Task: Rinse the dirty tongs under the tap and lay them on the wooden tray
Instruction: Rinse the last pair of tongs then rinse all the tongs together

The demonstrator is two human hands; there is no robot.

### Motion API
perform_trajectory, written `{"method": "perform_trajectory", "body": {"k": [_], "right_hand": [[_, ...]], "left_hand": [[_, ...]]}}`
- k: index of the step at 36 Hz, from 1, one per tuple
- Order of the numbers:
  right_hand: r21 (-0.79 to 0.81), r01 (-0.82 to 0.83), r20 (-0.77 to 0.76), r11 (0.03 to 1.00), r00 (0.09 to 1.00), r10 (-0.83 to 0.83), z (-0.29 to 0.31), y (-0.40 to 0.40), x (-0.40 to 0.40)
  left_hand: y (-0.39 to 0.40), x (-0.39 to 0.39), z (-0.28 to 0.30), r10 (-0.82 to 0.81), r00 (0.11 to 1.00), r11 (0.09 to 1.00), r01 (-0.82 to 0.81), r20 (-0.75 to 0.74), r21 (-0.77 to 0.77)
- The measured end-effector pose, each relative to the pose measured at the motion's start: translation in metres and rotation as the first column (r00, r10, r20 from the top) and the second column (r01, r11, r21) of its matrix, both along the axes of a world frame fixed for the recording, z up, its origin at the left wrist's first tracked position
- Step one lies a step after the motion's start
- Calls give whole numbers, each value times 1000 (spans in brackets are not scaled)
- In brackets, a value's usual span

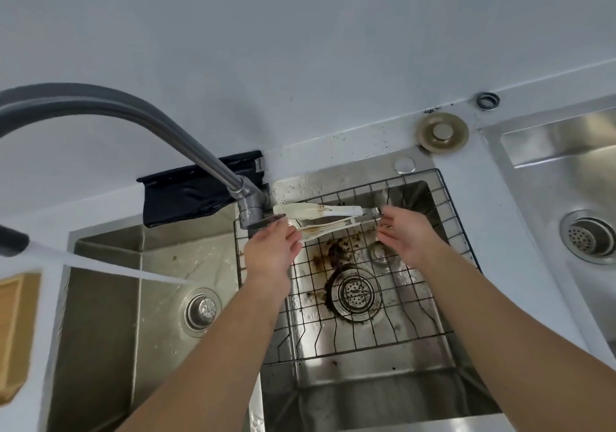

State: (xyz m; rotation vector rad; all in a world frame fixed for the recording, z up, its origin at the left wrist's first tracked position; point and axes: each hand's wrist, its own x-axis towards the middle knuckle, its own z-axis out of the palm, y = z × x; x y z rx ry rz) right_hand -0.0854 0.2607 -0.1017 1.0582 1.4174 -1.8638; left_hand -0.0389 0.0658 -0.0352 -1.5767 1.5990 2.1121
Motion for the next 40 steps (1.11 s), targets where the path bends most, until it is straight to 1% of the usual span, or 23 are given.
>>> {"method": "perform_trajectory", "body": {"k": [6, 10, 11, 13, 16, 21, 25, 35, 40], "right_hand": [[-4, -23, -5, 1000, 1000, 23, -8, 1, -6], [1, -37, 2, 999, 999, 37, -5, -1, -8], [6, -36, 5, 999, 999, 36, -4, -2, -8], [10, -29, 10, 1000, 1000, 29, -2, -2, -8], [12, -20, 7, 1000, 1000, 20, -1, -3, -8], [29, 9, -23, 1000, 1000, -9, -1, 0, -4], [32, 30, -53, 999, 998, -28, 2, 3, 3], [8, 113, -85, 994, 990, -112, 26, 5, 34], [-46, 133, -108, 990, 985, -138, 39, 6, 49]], "left_hand": [[-2, -1, -6, 6, 1000, 1000, -6, 19, -18], [-6, -4, -7, 29, 999, 998, -30, 16, 56], [-6, -4, -7, 27, 999, 999, -28, 26, 46], [-8, -5, -7, 12, 999, 1000, -13, 44, 19], [-10, -4, -6, -18, 999, 999, 17, 43, 28], [-11, 3, -3, -103, 994, 995, 103, 35, -4], [-9, 18, 4, -163, 986, 987, 162, 33, 9], [-4, 64, 14, -185, 983, 980, 185, -14, 74], [-9, 80, 22, -195, 980, 977, 198, -52, 84]]}}
